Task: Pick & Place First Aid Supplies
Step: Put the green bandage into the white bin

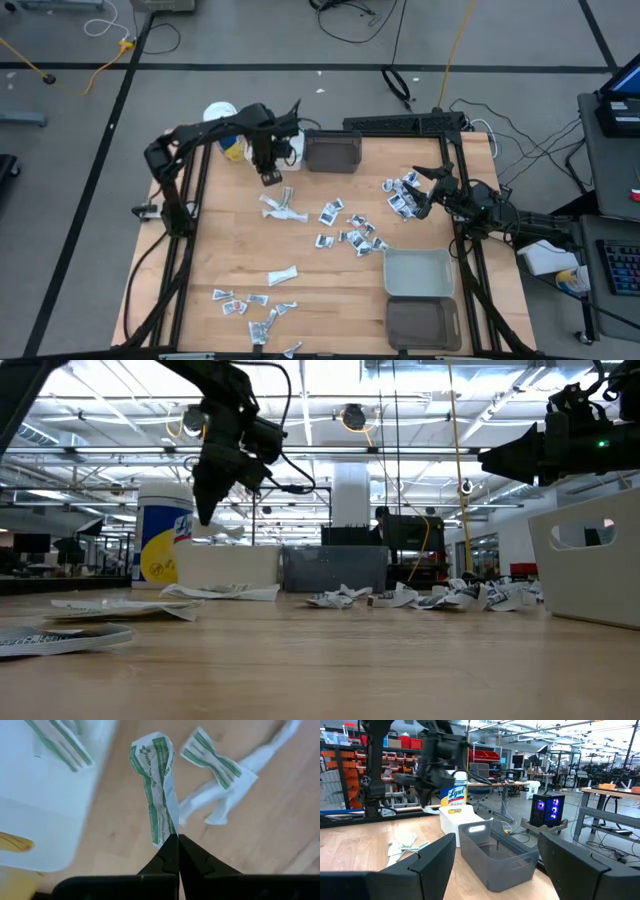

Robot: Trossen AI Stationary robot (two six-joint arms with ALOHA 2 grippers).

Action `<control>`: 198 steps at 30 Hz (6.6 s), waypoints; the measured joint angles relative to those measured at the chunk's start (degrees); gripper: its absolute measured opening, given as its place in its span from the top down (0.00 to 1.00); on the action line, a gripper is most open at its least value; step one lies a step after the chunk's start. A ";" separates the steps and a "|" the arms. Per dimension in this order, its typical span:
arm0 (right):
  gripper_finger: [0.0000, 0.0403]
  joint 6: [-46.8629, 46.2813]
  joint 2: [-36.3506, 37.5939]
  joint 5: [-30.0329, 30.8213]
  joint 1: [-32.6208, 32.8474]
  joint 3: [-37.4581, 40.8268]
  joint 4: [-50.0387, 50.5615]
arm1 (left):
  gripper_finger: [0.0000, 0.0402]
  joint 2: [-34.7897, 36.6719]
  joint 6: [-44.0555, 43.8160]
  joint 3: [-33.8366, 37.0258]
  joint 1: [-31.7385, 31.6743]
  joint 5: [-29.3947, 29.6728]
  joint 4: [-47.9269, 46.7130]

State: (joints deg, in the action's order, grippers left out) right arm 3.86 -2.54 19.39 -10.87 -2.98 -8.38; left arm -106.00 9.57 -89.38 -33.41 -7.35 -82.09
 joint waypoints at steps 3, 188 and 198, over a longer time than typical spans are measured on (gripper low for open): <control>0.31 0.02 0.01 0.00 -0.02 0.00 0.00 | 1.00 -3.16 0.91 -4.23 -2.20 0.02 -1.22; 0.31 0.00 -0.01 0.00 0.00 0.02 0.00 | 0.98 7.75 -9.39 34.93 22.69 7.41 34.72; 0.31 0.00 0.01 0.00 -0.02 0.02 -0.15 | 0.99 14.87 -7.20 31.77 22.68 3.98 22.73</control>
State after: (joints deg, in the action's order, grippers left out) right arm 3.86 -2.52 19.40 -10.90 -2.96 -8.54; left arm -91.13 2.37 -57.61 -10.73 -3.37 -59.37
